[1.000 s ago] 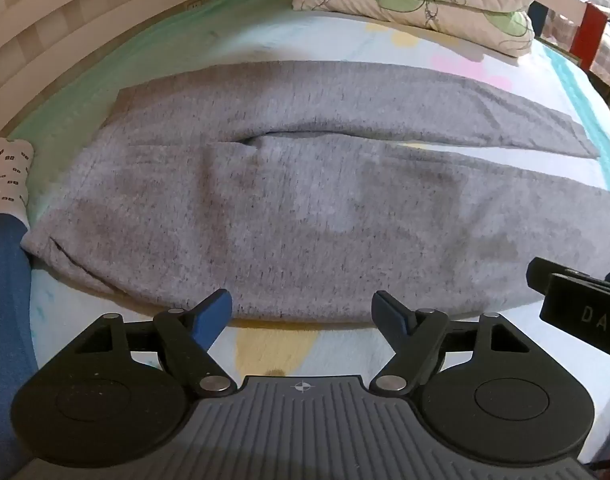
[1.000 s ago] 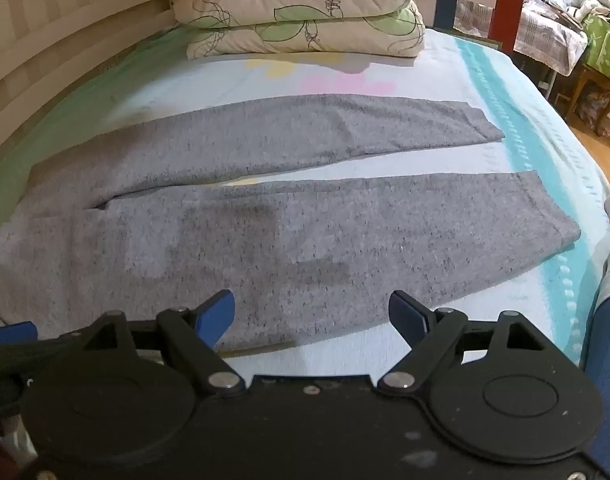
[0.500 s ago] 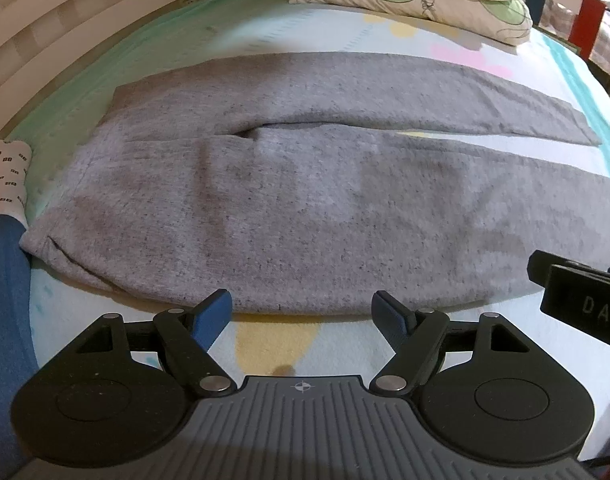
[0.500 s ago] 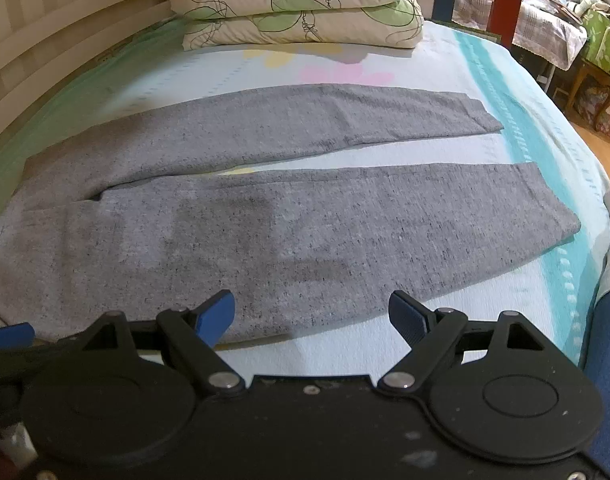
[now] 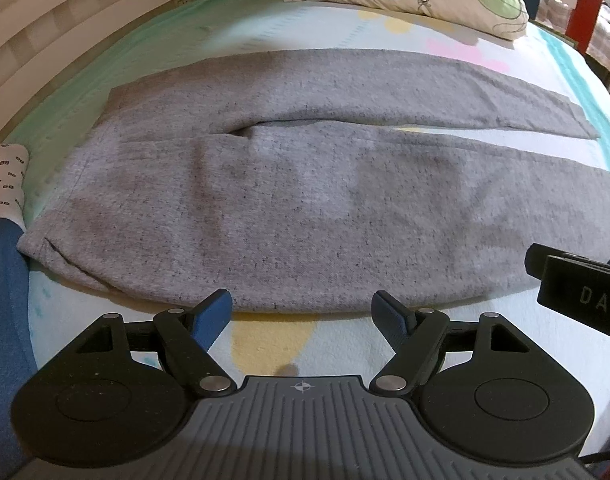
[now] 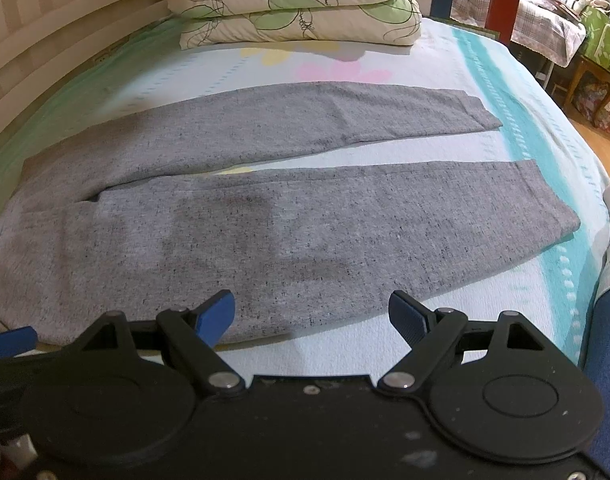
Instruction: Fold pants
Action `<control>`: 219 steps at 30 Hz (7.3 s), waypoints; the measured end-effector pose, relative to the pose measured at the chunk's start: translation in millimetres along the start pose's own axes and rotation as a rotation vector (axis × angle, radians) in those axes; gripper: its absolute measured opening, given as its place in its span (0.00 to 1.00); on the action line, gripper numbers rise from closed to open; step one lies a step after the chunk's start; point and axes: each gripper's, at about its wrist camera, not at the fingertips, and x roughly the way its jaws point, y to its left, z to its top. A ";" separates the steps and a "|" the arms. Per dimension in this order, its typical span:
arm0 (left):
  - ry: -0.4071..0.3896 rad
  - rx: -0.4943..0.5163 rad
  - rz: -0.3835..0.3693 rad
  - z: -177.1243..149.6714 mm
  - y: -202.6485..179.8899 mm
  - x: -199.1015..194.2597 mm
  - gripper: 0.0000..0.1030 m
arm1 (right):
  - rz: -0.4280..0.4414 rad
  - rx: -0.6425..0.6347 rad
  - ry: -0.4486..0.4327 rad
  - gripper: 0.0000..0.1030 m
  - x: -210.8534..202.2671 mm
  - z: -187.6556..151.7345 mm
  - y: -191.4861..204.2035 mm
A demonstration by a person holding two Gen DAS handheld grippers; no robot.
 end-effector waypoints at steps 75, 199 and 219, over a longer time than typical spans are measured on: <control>0.031 0.016 -0.023 -5.2 -2.2 18.2 0.62 | 0.019 0.030 0.014 0.86 12.1 -2.1 -5.3; -0.185 0.501 0.034 220.5 -34.9 226.4 0.03 | -0.182 0.091 -0.206 0.31 209.5 224.4 -286.7; -0.245 0.483 -0.033 214.3 -18.8 221.3 0.03 | 0.019 0.062 -0.168 0.47 281.9 277.8 -292.6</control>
